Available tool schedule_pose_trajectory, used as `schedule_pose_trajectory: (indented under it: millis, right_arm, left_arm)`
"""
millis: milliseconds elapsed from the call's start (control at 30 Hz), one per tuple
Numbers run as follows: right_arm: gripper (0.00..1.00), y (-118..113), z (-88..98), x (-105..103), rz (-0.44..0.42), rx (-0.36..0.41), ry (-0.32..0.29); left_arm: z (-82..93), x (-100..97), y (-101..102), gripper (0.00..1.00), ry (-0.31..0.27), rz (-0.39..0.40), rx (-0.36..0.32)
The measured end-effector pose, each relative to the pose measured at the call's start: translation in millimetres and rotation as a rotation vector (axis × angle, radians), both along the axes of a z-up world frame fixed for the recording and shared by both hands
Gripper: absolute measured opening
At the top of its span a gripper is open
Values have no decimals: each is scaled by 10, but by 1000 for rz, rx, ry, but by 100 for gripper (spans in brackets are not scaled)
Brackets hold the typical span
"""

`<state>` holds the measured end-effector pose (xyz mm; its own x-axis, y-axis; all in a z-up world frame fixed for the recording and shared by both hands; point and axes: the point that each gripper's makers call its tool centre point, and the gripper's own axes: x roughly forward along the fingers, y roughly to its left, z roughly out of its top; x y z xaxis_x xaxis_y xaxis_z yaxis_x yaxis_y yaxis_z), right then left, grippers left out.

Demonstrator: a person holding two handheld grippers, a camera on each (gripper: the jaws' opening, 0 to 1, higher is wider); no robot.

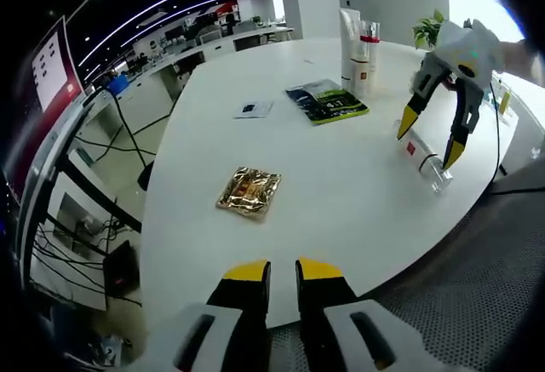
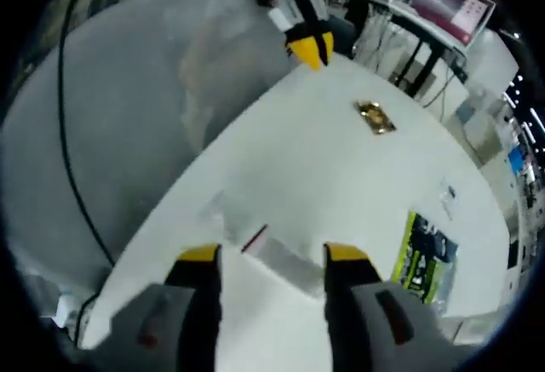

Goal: Arrange the skincare products in the storage area until every visible bottle or jar stands upright without overlapping.

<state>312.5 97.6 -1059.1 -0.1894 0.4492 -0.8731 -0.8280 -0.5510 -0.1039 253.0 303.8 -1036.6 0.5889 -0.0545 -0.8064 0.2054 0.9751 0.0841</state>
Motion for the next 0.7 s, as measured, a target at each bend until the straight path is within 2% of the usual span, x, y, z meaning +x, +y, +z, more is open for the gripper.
schedule_pose_trajectory:
  millis: [267, 333, 400, 533, 600, 700]
  right_arm:
    - [21, -153, -59, 73, -73, -24, -34]
    - [20, -166, -50, 76, -159, -15, -6]
    - [20, -195, -49, 70, -205, -21, 14]
    - [19, -216, -12, 114, -340, -11, 21]
    - [19, -184, 63, 91, -414, 18, 64]
    - [18, -139, 237, 144, -536, 79, 95]
  left_arm:
    - [3, 0, 2, 13, 0, -1, 1]
    - [2, -1, 2, 13, 1, -1, 1]
    - [-1, -5, -1, 13, 4, -3, 3]
    - [-6, -11, -11, 13, 7, -10, 4]
    - [-2, -9, -16, 13, 4, -11, 3]
    - [8, 0, -30, 13, -3, -18, -2]
